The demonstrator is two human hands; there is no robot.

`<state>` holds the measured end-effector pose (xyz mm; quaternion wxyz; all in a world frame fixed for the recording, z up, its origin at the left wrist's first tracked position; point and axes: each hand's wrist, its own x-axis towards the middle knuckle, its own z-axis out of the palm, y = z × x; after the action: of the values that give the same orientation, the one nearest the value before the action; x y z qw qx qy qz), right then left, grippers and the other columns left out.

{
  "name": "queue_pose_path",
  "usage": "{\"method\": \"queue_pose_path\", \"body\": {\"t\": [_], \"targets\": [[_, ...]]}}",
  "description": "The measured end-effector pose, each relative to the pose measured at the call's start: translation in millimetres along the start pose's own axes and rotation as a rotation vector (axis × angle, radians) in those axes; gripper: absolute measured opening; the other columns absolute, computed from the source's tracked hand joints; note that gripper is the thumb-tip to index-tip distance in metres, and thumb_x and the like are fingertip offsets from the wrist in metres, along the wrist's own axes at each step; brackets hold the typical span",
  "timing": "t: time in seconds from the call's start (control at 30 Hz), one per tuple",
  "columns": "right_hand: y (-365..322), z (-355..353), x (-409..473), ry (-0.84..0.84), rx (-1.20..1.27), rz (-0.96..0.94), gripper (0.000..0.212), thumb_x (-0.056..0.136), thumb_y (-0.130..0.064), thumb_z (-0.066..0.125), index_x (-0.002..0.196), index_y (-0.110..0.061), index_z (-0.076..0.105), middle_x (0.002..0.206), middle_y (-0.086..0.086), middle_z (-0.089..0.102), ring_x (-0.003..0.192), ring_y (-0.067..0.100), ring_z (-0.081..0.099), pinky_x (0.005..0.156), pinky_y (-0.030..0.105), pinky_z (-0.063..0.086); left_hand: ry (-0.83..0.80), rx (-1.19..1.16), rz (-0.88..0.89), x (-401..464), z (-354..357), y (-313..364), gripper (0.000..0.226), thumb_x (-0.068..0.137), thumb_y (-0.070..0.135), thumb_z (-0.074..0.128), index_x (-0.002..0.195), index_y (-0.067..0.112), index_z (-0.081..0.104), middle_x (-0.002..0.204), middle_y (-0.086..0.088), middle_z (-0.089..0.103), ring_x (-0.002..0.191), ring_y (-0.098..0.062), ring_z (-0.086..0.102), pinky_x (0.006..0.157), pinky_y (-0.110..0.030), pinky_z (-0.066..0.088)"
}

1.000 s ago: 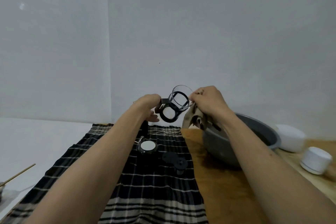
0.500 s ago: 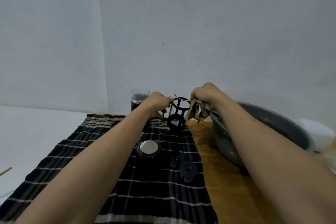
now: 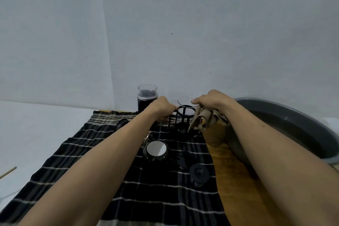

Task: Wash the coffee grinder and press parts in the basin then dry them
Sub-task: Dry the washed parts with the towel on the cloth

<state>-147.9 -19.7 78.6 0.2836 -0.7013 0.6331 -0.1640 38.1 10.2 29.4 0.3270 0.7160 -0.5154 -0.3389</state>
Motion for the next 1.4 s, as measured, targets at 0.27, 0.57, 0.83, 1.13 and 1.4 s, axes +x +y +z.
{"method": "queue_pose_path", "body": {"t": [0.27,0.57,0.83,1.13,1.4], "targets": [[-6,-55,-37,-0.309,0.261,-0.046,0.023,0.088,-0.024,0.076,0.08,-0.013,0.057,0.082,0.003,0.059,0.066,0.016,0.062,0.061,0.032,0.05,0.305,0.161,0.065,-45,-90,-28,0.032,0.093,0.034,0.066,0.089,0.002,0.068,0.087,-0.014,0.073,0.071,-0.03,0.069,0.064,-0.035,0.057],[-28,-25,-66,-0.414,0.84,-0.032,0.018,0.105,-0.025,0.051,0.098,-0.012,0.061,0.076,0.008,0.069,0.066,0.022,0.069,0.067,0.034,0.061,0.176,0.339,-0.155,-53,-90,-111,0.037,0.091,0.035,0.072,0.106,0.002,0.066,0.107,-0.013,0.068,0.101,-0.03,0.067,0.078,-0.032,0.051],[-86,20,-87,-0.454,0.91,-0.187,0.037,0.106,-0.034,0.047,0.081,-0.01,0.058,0.081,0.014,0.068,0.076,0.024,0.069,0.082,0.04,0.057,0.358,0.095,-0.072,-72,-99,-94,0.044,0.085,0.048,0.065,0.075,0.006,0.064,0.078,-0.013,0.07,0.073,-0.03,0.071,0.064,-0.035,0.053],[-125,97,-110,-0.389,-0.274,-0.56,0.029,0.093,-0.028,0.044,0.068,-0.016,0.053,0.07,0.002,0.058,0.064,0.014,0.051,0.067,0.035,0.042,0.238,-0.156,0.08,-120,-104,-56,0.031,0.088,0.039,0.04,0.083,0.016,0.06,0.09,-0.014,0.057,0.062,-0.018,0.05,0.052,-0.025,0.04],[-120,85,-117,-0.088,-0.685,-0.766,0.02,0.091,-0.014,0.048,0.109,-0.01,0.055,0.111,0.014,0.062,0.093,0.03,0.061,0.078,0.04,0.054,0.327,-0.091,0.168,-137,-83,-43,0.049,0.103,0.043,0.023,0.108,0.009,0.058,0.109,-0.013,0.062,0.088,-0.024,0.054,0.081,-0.039,0.042]]}}
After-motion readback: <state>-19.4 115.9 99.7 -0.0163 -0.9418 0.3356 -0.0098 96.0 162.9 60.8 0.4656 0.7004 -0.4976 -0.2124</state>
